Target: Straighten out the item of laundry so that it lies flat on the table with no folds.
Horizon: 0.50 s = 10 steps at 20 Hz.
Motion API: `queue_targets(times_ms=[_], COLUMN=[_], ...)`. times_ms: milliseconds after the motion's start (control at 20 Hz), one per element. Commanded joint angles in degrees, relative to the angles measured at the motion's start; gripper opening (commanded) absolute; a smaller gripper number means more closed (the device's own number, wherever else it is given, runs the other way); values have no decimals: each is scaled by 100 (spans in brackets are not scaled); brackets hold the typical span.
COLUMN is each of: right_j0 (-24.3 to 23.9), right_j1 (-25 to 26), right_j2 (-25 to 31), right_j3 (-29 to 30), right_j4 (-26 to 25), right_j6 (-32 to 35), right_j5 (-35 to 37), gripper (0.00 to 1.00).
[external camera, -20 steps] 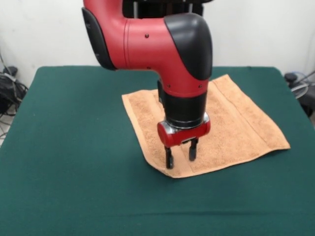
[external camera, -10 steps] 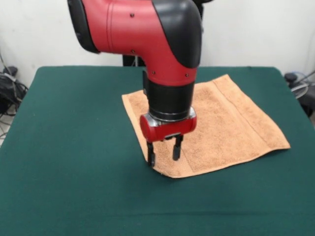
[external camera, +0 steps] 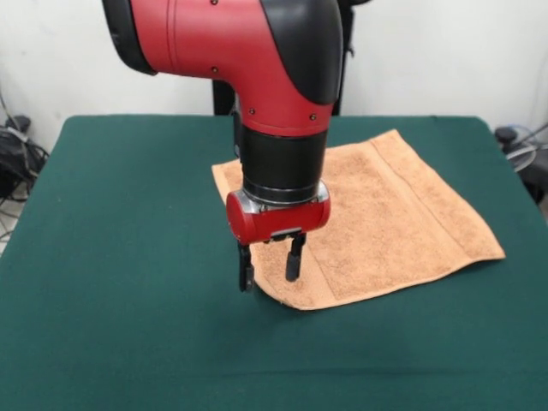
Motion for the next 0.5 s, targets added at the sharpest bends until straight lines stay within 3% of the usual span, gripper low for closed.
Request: queue_targets(times_ms=[50,500], right_j0=[33,581], right_j1=[258,346], right_j2=[-124,-675], right_j3=[-92,9], right_j4=[-405,-449], right_j6=[646,1220], right_j5=[-180,-789], gripper=[100,100])
